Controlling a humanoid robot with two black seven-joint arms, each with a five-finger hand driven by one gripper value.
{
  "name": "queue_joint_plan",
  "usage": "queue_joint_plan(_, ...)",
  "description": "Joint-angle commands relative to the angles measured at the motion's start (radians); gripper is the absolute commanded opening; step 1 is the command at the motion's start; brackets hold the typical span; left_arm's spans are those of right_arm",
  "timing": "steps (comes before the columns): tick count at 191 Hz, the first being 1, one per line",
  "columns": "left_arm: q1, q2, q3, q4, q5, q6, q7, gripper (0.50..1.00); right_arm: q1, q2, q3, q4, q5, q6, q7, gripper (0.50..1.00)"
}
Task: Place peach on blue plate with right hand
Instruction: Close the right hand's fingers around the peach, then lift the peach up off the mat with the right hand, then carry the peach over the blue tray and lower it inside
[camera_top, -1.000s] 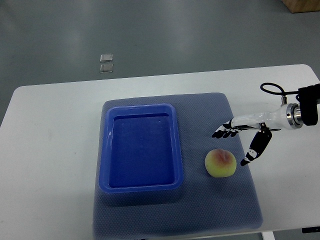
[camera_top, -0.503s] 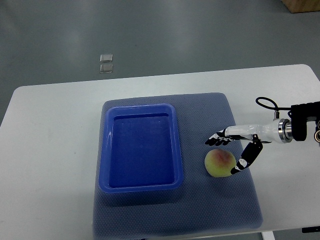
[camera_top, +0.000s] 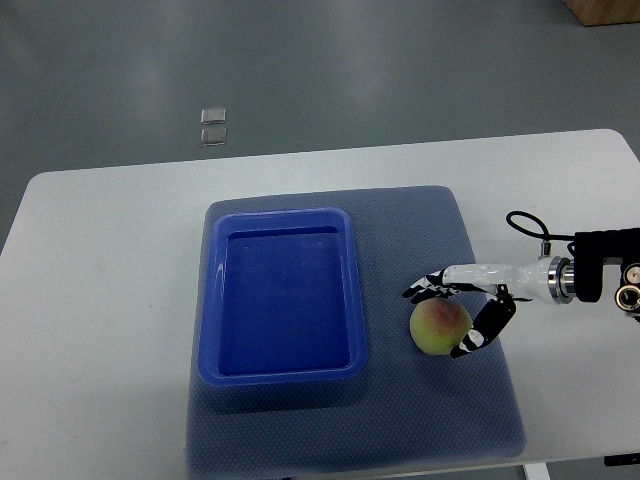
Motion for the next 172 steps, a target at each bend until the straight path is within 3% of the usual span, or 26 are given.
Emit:
queue_joint_plan(1, 0.000, 0.000, 0.000, 0.001, -0.002, 0.000, -0.001, 1.000, -0.008, 0.006, 0.000, -0.006, -0.018, -0.014, 0.015, 0.829)
queue_joint_plan(16, 0.000, 0.000, 0.000, 0.001, -0.002, 0.000, 0.000, 1.000, -0.010, 0.009, 0.000, -0.010, -0.027, -0.024, 0.020, 0.825)
queue_joint_plan(17, 0.000, 0.000, -0.002, 0.001, -0.002, 0.000, 0.000, 1.000, -0.014, 0.017, 0.000, -0.016, -0.035, -0.037, 0.025, 0.797)
queue_joint_plan(45, 0.000, 0.000, -0.002, 0.001, -0.002, 0.000, 0.000, 1.000, -0.031, 0.029, 0.000, -0.030, -0.041, -0.047, 0.028, 0.742)
queue_joint_plan(78, 0.000, 0.000, 0.000, 0.001, -0.002, 0.000, -0.001, 1.000, -0.020, 0.018, 0.010, -0.030, -0.038, -0.045, 0.029, 0.586)
queue_joint_plan(108, 0.000, 0.000, 0.000, 0.001, -0.002, 0.000, 0.000, 1.000, 0.052, -0.031, 0.040, -0.016, -0.033, -0.021, 0.028, 0.580)
queue_joint_plan(109, 0.000, 0.000, 0.000, 0.001, -0.002, 0.000, 0.000, 1.000, 0.108, -0.064, 0.042, -0.003, -0.032, 0.002, 0.028, 0.578)
queue_joint_plan(131, 0.000, 0.000, 0.000, 0.001, -0.002, 0.000, 0.000, 1.000, 0.266, -0.150, 0.045, 0.017, -0.024, 0.068, 0.028, 0.580)
queue_joint_plan(141, 0.000, 0.000, 0.000, 0.001, -0.002, 0.000, 0.000, 1.000, 0.267, -0.150, 0.045, 0.017, -0.024, 0.068, 0.028, 0.580)
queue_joint_plan(142, 0.000, 0.000, 0.000, 0.001, -0.002, 0.000, 0.000, 1.000, 0.338, -0.173, 0.045, 0.017, -0.019, 0.100, 0.028, 0.580)
queue_joint_plan(144, 0.002, 0.000, 0.000, -0.001, -0.002, 0.000, 0.000, 1.000, 0.354, -0.178, 0.045, 0.016, -0.018, 0.107, 0.028, 0.580)
queue_joint_plan(172, 0.000, 0.000, 0.002, -0.002, 0.000, 0.000, 0.000, 1.000, 0.466, -0.192, 0.045, 0.016, 0.001, 0.144, 0.028, 0.580)
